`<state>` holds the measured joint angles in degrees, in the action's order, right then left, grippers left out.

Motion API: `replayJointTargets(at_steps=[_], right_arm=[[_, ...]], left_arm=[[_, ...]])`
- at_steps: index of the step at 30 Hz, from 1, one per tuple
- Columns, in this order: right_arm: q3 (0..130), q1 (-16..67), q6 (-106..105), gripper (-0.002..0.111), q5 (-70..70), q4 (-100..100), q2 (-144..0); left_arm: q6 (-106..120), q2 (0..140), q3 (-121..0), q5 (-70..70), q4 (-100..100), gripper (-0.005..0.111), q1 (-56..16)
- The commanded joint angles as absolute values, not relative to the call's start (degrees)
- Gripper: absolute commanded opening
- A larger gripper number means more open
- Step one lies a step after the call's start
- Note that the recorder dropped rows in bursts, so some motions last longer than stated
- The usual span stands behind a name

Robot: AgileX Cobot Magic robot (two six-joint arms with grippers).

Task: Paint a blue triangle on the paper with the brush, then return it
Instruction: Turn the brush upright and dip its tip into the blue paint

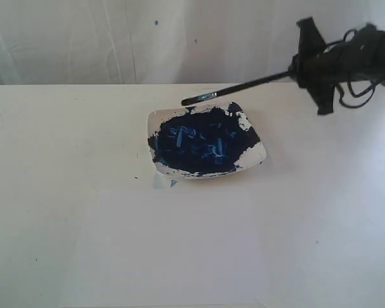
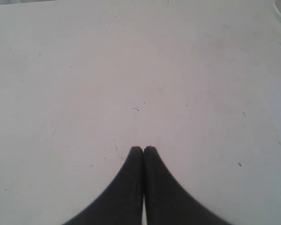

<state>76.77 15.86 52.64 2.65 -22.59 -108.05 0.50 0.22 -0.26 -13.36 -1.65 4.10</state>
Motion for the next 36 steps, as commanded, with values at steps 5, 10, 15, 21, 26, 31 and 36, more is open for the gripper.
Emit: replayJointTargets(at_steps=[5,10,15,21,26,31,36], right_arm=[[76.57,17.18,14.18,0.0,-4.75,-21.82,-96.71],[76.57,20.63,0.74,0.0,-4.42,-21.82,-96.29],[76.57,25.23,-6.67,0.0,-7.57,-11.72,-96.29],[76.57,29.13,5.18,0.0,-16.95,7.92,-97.25],[76.57,29.04,31.73,0.0,-29.1,30.79,-99.89],[76.57,28.93,39.02,0.0,-27.94,39.0,-102.85],[76.57,28.93,39.54,0.0,-25.74,39.21,-105.3]], left_arm=[[0.0,0.0,0.0,-13.27,-2.06,0.0,3.87],[0.0,0.0,0.0,-13.27,-2.06,0.0,3.87],[0.0,0.0,0.0,-13.27,-2.06,0.0,3.87],[0.0,0.0,0.0,-13.27,-2.06,0.0,3.87],[0.0,0.0,0.0,-13.27,-2.06,0.0,3.87],[0.0,0.0,0.0,-13.27,-2.06,0.0,3.87],[0.0,0.0,0.0,-13.27,-2.06,0.0,3.87]])
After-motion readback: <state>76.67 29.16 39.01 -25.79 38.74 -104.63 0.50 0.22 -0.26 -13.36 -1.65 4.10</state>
